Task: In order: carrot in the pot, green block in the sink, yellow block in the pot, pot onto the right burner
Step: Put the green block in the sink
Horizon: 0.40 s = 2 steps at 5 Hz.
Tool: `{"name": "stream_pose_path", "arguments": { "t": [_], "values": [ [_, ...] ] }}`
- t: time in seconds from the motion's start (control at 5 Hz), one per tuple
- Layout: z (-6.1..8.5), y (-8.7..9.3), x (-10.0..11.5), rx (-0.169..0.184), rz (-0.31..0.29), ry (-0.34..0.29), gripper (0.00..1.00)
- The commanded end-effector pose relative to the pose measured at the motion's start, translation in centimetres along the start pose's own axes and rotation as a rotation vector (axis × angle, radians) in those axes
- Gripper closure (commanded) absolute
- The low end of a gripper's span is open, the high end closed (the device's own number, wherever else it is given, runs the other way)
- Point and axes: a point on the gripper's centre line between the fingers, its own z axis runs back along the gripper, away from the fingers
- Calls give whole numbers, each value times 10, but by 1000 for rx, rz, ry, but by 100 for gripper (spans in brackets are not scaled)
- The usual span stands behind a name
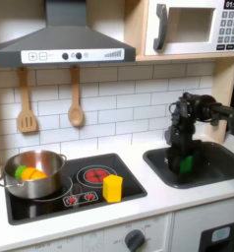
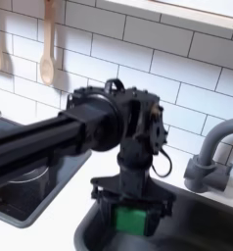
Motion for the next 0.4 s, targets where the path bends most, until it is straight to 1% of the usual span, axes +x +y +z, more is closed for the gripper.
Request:
{"name": "stream_pose_path", "arguments": {
  "t": [0.0, 0.2],
  "values": [
    [-15, 0, -4, -5, 6, 11, 100],
    [-15, 7, 20, 1, -3, -2, 100]
  ]
}}
